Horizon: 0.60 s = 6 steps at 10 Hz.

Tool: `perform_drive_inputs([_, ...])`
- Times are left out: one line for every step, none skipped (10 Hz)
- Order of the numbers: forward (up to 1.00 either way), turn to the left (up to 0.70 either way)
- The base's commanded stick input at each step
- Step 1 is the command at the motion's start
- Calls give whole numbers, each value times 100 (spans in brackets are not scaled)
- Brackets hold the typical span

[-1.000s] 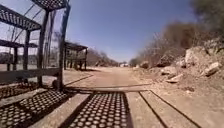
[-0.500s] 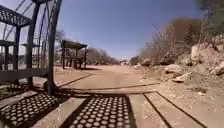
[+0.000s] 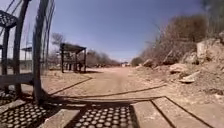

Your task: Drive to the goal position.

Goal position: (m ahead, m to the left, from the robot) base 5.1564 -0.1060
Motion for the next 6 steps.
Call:
perform_drive_inputs([85, 0])
perform_drive_inputs([85, 0])
perform_drive_inputs([85, 0])
perform_drive_inputs([85, 0])
perform_drive_inputs([85, 0])
perform_drive_inputs([85, 34])
